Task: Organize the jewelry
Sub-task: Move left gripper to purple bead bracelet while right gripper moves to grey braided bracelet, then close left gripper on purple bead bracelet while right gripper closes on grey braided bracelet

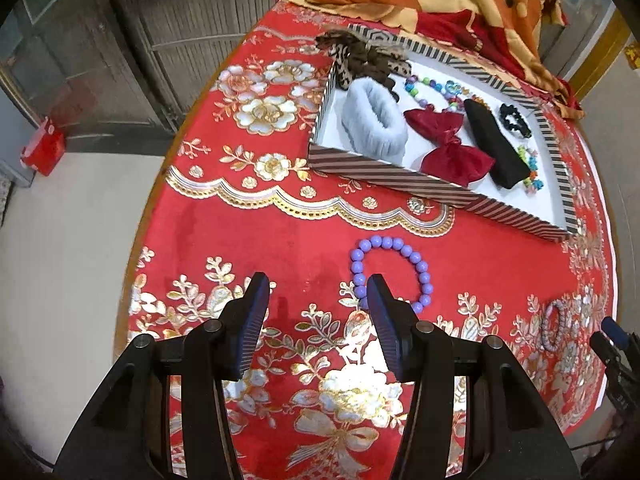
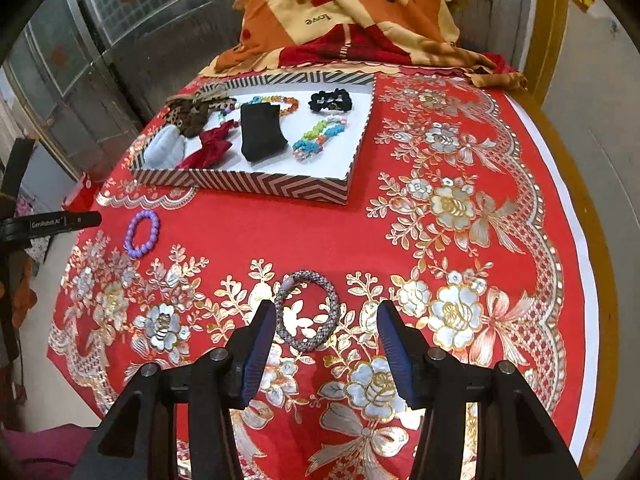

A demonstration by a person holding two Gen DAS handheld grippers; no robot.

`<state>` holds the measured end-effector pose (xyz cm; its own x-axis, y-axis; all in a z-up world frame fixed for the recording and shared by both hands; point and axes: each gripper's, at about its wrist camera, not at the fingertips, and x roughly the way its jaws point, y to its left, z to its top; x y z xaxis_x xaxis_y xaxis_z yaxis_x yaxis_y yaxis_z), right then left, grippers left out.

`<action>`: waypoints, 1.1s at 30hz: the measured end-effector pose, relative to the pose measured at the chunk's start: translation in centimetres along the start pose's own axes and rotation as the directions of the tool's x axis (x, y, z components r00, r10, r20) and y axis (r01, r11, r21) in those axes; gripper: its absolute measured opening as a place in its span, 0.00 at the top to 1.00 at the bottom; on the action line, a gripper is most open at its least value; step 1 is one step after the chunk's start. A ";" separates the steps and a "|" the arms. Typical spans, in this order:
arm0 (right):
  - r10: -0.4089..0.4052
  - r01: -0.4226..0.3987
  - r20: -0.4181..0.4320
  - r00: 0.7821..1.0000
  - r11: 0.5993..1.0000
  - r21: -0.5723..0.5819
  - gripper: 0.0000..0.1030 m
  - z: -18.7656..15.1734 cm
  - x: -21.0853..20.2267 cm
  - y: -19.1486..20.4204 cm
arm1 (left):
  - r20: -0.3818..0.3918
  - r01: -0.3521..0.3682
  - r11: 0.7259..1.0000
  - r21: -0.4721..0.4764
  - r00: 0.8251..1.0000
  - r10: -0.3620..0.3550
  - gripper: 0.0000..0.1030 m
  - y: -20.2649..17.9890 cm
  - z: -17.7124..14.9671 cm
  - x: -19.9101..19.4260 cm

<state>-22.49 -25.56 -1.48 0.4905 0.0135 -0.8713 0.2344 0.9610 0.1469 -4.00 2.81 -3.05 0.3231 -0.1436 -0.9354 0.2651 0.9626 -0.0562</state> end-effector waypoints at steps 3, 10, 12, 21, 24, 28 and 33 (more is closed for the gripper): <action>0.000 0.000 -0.016 1.000 1.000 -0.004 0.51 0.1 0.9 0.0 | -0.015 -0.011 1.000 0.003 1.000 0.011 0.51 -0.5 -0.1 1.0; 0.004 -0.004 -0.056 0.998 1.000 -0.002 0.51 0.0 3.1 -0.3 | -0.056 -0.026 1.000 -0.013 0.998 0.025 0.51 -1.0 -0.3 3.0; 0.002 -0.003 -0.062 0.998 1.000 -0.005 0.51 -0.1 3.5 -0.4 | -0.062 -0.024 1.000 -0.019 0.998 0.023 0.51 -1.1 -0.3 3.4; 0.002 -0.002 -0.074 0.997 1.000 -0.010 0.51 -0.2 4.7 -1.0 | -0.089 -0.057 0.998 -0.008 0.994 0.056 0.51 -1.7 -0.3 4.8; 0.005 -0.006 -0.077 0.997 1.000 -0.013 0.51 -0.2 5.1 -1.1 | -0.097 -0.085 0.996 -0.003 0.992 0.084 0.51 -1.8 -0.3 5.3; 0.006 -0.006 -0.077 0.997 1.000 -0.010 0.51 -0.1 5.5 -1.2 | -0.090 -0.097 0.995 -0.015 0.991 0.095 0.51 -1.6 -0.3 5.4; -0.012 0.008 -0.071 0.997 0.999 -0.046 0.64 -0.3 6.1 -0.8 | -0.082 -0.076 0.997 -0.020 0.994 0.074 0.61 -1.8 -0.1 5.5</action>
<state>-19.96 -26.19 -7.05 0.4266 0.0221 -0.9042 0.1998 0.9727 0.1180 -2.80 0.29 -8.18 0.2661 -0.0522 -0.9625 0.2218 0.9751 0.0085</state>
